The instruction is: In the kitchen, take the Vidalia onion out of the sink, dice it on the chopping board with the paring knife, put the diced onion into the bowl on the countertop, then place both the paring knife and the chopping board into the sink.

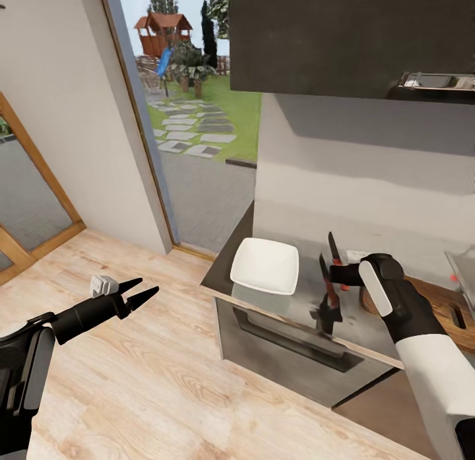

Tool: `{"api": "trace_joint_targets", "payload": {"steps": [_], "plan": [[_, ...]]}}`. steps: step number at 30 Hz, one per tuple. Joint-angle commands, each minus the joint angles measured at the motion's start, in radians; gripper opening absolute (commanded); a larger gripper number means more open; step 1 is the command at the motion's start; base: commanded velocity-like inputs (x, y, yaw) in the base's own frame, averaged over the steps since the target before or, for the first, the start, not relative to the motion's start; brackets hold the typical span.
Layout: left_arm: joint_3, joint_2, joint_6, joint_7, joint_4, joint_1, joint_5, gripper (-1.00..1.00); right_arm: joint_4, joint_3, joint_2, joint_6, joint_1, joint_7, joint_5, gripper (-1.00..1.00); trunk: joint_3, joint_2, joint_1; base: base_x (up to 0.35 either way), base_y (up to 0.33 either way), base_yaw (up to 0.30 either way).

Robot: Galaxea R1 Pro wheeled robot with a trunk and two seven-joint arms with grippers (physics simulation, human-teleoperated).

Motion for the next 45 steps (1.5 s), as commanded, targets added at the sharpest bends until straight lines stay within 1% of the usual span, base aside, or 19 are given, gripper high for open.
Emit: {"api": "trace_joint_targets", "payload": {"steps": [1, 5, 22, 30, 45], "plan": [[0.0, -0.001, 0.008, -0.002, 0.0, -0.001, 0.004, 1.0, -0.003, 0.002, -0.002, 0.003, -0.001, -0.01, -0.01, -1.0, 0.0, -0.002, 0.001, 0.0, 0.0, 0.0], [-0.001, -0.003, 0.008, -0.001, 0.0, -0.001, 0.004, 1.0, -0.008, 0.002, -0.003, 0.003, -0.001, -0.01, -0.01, -1.0, 0.006, -0.002, 0.001, -0.076, -0.072, 0.0], [-0.001, -0.009, 0.008, 0.0, 0.0, -0.001, 0.004, 1.0, -0.01, -0.001, -0.004, 0.003, -0.001, -0.01, -0.01, -1.0, 0.033, -0.002, 0.001, -0.191, -0.178, 0.0], [-0.001, -0.009, 0.008, 0.0, 0.0, -0.001, 0.004, 1.0, -0.022, -0.004, -0.004, 0.003, -0.001, -0.012, -0.009, -1.0, 0.039, -0.002, 0.001, -0.02, -0.057, 0.0], [-0.001, -0.009, 0.008, 0.0, 0.0, -0.001, 0.004, 1.0, -0.028, -0.006, -0.005, 0.003, -0.001, -0.012, -0.009, -1.0, 0.062, -0.002, 0.001, 0.0, -0.001, -0.03]]}}
